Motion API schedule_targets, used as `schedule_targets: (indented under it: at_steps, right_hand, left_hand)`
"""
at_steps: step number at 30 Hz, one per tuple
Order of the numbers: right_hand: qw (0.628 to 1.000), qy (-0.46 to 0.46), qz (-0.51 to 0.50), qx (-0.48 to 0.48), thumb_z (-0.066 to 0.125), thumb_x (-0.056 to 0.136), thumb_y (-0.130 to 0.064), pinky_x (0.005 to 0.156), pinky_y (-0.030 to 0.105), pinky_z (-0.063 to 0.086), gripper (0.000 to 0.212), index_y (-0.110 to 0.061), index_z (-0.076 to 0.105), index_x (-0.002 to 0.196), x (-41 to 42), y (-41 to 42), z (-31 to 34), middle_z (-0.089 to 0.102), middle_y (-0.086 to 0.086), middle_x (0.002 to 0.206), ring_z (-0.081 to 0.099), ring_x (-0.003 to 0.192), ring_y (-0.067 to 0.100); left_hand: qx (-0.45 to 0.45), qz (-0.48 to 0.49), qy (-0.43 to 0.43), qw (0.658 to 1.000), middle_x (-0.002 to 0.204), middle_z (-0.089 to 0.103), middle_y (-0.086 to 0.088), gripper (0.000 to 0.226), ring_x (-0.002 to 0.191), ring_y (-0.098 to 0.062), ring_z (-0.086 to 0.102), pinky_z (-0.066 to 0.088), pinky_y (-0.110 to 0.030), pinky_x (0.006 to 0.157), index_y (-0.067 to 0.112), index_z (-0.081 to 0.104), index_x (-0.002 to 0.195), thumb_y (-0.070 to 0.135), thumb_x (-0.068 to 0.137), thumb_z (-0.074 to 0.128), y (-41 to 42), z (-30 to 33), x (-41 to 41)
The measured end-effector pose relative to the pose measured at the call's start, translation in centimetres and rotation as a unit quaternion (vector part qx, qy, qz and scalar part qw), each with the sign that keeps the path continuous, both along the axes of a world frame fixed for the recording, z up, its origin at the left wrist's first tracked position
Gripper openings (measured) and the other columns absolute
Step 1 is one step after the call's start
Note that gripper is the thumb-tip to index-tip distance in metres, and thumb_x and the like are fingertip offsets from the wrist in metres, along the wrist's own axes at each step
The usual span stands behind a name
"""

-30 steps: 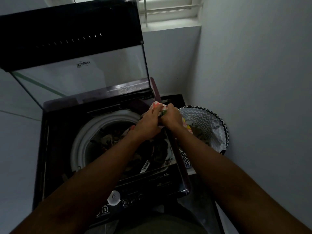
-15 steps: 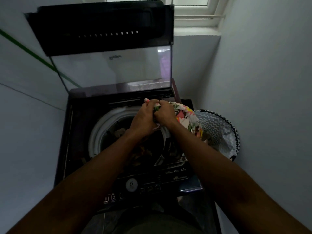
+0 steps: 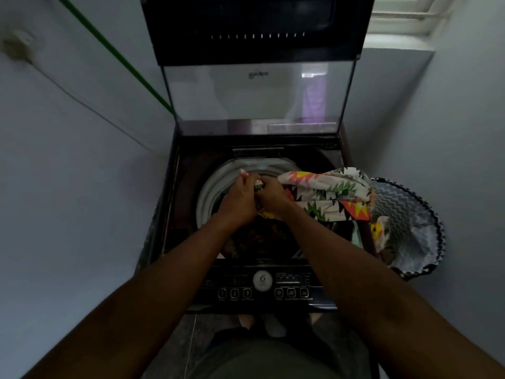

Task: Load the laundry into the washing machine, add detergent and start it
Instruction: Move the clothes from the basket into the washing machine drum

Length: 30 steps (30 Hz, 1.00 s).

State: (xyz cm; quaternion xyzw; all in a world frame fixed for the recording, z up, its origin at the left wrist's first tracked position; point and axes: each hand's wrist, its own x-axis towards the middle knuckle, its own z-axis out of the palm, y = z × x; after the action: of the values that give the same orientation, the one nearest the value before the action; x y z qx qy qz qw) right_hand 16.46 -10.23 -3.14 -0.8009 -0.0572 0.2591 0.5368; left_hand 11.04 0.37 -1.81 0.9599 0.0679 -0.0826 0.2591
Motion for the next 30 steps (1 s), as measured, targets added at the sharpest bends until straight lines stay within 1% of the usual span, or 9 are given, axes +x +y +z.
schedule_targets:
  at_steps: [2,5,8,13,17,20,25,27,30]
  right_hand:
    - [0.996,0.071,0.005,0.048,0.057,0.085,0.007,0.053,0.027,0.047,0.017,0.006,0.065,0.101,-0.8,0.0,-0.8,0.064,0.015,0.08,0.063,0.069,0.024]
    - [0.989,0.134,0.024,0.056,0.051,0.087,0.009,0.057,0.027,0.051,0.025,0.008,0.062,0.11,-1.6,-0.4,-1.1,0.065,0.012,0.083,0.063,0.072,0.021]
    - [0.99,0.133,0.008,0.051,0.05,0.088,0.008,0.061,0.024,0.053,0.029,0.001,0.064,0.112,-1.9,-1.2,-1.3,0.067,0.012,0.089,0.064,0.077,0.019]
    - [0.99,-0.07,-0.067,-0.101,0.058,0.081,0.0,0.052,0.027,0.046,0.017,-0.001,0.067,0.067,0.7,-4.4,0.0,0.064,0.011,0.064,0.061,0.06,0.017]
    - [0.952,-0.167,-0.181,-0.184,0.06,0.071,-0.016,0.083,0.035,0.05,0.02,-0.01,0.073,0.085,4.0,-10.1,0.8,0.069,0.014,0.091,0.062,0.09,0.029]
    - [0.919,-0.195,-0.238,-0.245,0.063,0.075,-0.025,0.093,0.039,0.042,0.023,-0.015,0.071,0.094,5.3,-14.5,1.4,0.065,0.014,0.102,0.056,0.102,0.035]
    - [0.925,-0.072,-0.262,-0.266,0.059,0.084,-0.057,0.103,0.042,0.038,0.059,-0.017,0.057,0.126,5.0,-20.4,-0.2,0.059,0.019,0.124,0.05,0.119,0.037]
    - [0.948,0.024,-0.254,-0.191,0.06,0.074,-0.07,0.101,0.043,0.044,0.078,-0.019,0.051,0.131,4.9,-22.3,-2.0,0.059,0.016,0.125,0.053,0.118,0.033]
    - [0.949,0.128,-0.281,-0.066,0.068,0.043,-0.09,0.088,0.047,0.056,0.107,-0.028,0.05,0.128,7.2,-25.9,-10.6,0.067,0.005,0.118,0.066,0.102,0.023]
  left_hand:
    - [0.027,-0.017,0.058,0.998,0.148,0.031,-0.02,0.087,0.124,-0.038,0.048,0.047,-0.05,0.097,0.023,0.019,0.15,0.034,0.081,0.071,0.4,-0.7,-0.3]
    - [0.041,-0.051,0.127,0.99,0.157,0.021,-0.013,0.106,0.133,-0.038,0.041,0.043,-0.055,0.102,0.026,-0.003,0.156,0.033,0.079,0.07,0.6,-1.8,-0.7]
    - [0.018,-0.084,0.13,0.988,0.161,0.014,-0.007,0.104,0.138,-0.034,0.035,0.039,-0.053,0.107,0.028,0.006,0.157,0.035,0.078,0.073,-0.2,-2.4,-0.7]
    - [-0.017,-0.108,0.061,0.992,0.15,0.034,-0.009,0.098,0.135,-0.029,0.039,0.042,-0.047,0.107,0.029,0.016,0.155,0.04,0.077,0.074,-3.1,-1.8,1.4]
    - [-0.032,-0.157,0.012,0.987,0.144,0.042,-0.009,0.092,0.13,-0.029,0.046,0.043,-0.043,0.104,0.023,0.027,0.152,0.038,0.074,0.074,-7.8,-0.5,4.1]
    - [-0.035,-0.177,-0.015,0.984,0.145,0.042,-0.012,0.08,0.128,-0.033,0.045,0.044,-0.046,0.102,0.018,0.031,0.151,0.032,0.083,0.069,-11.7,0.1,5.6]
    - [-0.073,-0.175,-0.038,0.981,0.146,0.041,-0.012,0.069,0.129,-0.031,0.047,0.042,-0.043,0.106,0.014,0.041,0.147,0.023,0.082,0.065,-17.5,1.0,7.1]
    - [-0.065,-0.196,-0.042,0.978,0.148,0.039,-0.012,0.069,0.132,-0.031,0.044,0.041,-0.043,0.108,0.016,0.041,0.147,0.02,0.082,0.065,-19.0,0.9,7.6]
    - [-0.031,-0.22,-0.031,0.974,0.15,0.035,-0.009,0.071,0.132,-0.033,0.041,0.042,-0.043,0.105,0.023,0.037,0.148,0.021,0.082,0.064,-20.4,0.8,8.2]
